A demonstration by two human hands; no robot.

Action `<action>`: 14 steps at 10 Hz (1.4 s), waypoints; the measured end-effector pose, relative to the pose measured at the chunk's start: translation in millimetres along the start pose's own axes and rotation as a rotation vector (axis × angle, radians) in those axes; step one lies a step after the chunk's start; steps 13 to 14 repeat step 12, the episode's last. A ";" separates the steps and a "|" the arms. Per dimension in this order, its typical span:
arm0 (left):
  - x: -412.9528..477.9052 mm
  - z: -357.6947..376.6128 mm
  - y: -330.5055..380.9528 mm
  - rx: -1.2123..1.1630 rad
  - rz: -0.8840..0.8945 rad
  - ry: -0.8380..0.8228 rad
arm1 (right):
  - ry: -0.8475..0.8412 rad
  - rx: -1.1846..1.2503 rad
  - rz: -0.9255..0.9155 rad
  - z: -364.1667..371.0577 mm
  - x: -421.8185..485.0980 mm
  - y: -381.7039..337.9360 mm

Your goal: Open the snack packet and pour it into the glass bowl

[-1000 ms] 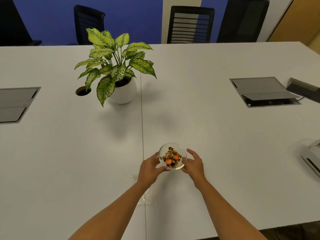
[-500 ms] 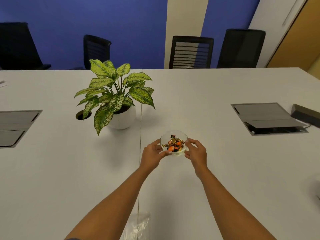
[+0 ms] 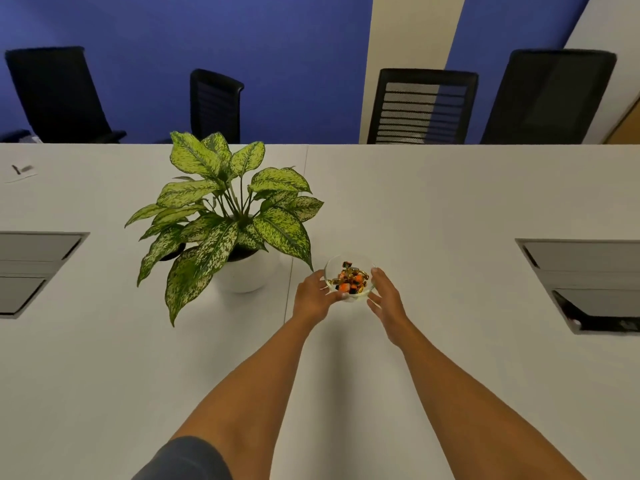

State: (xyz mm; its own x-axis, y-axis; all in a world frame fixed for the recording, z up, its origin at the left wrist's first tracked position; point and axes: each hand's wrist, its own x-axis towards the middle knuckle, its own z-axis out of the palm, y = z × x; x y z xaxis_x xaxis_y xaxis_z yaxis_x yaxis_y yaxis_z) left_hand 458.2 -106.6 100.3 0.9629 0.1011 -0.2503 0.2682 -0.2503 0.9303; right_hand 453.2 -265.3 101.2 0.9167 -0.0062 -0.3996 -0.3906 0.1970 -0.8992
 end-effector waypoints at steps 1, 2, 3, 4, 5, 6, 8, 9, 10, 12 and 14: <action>32.4 -0.9 -8.0 -0.034 -0.034 0.006 | -0.051 0.021 0.049 3.4 36.6 7.2; 58.6 2.9 -19.7 -0.113 -0.038 0.007 | -0.082 0.029 0.071 6.0 66.6 13.4; 72.8 9.3 -29.3 -0.139 -0.015 0.021 | -0.091 0.030 0.079 8.8 90.1 19.2; 85.7 15.2 -32.3 -0.126 0.027 0.017 | -0.093 0.026 0.084 9.8 107.0 22.4; 101.4 19.8 -36.6 -0.167 0.003 0.016 | -0.090 -0.002 0.076 7.4 119.8 27.6; 110.2 20.8 -42.0 -0.172 -0.027 0.022 | -0.081 -0.012 0.045 5.6 126.3 34.8; 110.3 22.4 -50.2 -0.106 -0.055 0.025 | -0.022 -0.044 -0.037 11.1 129.7 49.3; 105.6 20.4 -48.6 -0.079 -0.047 -0.009 | -0.007 -0.106 -0.045 12.7 130.6 52.7; 98.7 18.7 -42.0 0.068 -0.036 -0.107 | 0.005 -0.317 -0.018 14.2 128.6 50.6; 74.6 18.2 -50.2 0.404 -0.052 -0.081 | -0.037 -0.545 -0.104 4.4 104.9 40.4; 74.6 18.2 -50.2 0.404 -0.052 -0.081 | -0.037 -0.545 -0.104 4.4 104.9 40.4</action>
